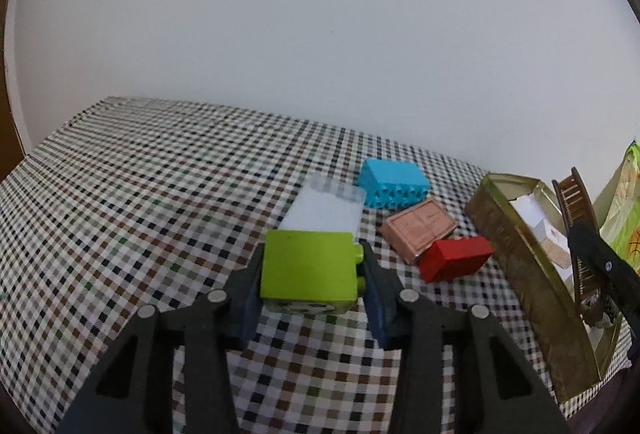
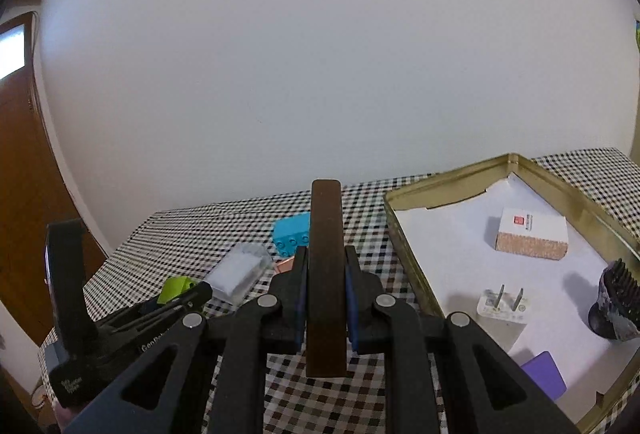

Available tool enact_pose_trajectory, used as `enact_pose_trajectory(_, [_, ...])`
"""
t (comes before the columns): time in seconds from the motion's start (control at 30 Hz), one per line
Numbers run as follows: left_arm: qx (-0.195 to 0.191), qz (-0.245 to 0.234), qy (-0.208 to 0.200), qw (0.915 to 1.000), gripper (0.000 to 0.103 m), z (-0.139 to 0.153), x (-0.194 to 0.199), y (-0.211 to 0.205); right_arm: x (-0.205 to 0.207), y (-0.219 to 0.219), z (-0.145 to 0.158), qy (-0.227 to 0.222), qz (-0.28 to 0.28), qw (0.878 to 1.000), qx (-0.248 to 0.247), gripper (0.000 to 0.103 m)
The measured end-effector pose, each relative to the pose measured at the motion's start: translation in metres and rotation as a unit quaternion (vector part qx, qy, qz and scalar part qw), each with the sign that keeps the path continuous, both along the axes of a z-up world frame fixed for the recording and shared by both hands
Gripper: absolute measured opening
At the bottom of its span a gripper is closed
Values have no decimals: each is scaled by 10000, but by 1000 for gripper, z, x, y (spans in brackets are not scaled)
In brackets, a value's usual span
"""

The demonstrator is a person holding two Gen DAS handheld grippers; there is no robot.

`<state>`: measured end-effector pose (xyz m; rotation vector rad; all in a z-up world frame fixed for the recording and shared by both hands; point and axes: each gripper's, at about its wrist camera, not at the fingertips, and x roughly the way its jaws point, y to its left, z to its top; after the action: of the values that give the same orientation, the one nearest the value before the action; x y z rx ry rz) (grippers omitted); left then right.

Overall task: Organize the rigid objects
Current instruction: 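Carry the green brick and brown bar toward the tin tray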

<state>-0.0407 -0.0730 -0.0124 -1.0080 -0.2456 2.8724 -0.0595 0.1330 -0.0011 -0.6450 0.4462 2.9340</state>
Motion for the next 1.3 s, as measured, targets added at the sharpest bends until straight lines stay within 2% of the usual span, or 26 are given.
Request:
enact_pose_trajectory(0.23, [-222, 98, 246, 9994, 42, 8, 10, 2, 8, 1, 6, 147, -16, 9998, 94, 18])
enact_pose_trajectory(0.47, [-496, 108, 486, 9975, 42, 10, 17, 26, 21, 12, 9, 276, -49, 9992, 273, 18])
enact_pose_trajectory(0.73, [-676, -35, 631, 9957, 42, 13, 25, 54, 35, 41, 9, 347, -255, 9988, 248, 18])
enact_pose_trajectory(0.83, [-660, -70, 630, 9958, 42, 14, 26, 57, 35, 50, 7, 287, -321, 9988, 241, 17])
enact_pose_trajectory(1.1, [-586, -3, 583, 9966, 42, 13, 26, 54, 45, 70, 10, 459, -330, 9984, -67, 17])
enact_pose_trajectory(1.3, [-514, -275, 752, 9955, 42, 21, 32, 73, 66, 94, 17, 688, -655, 9954, 135, 17])
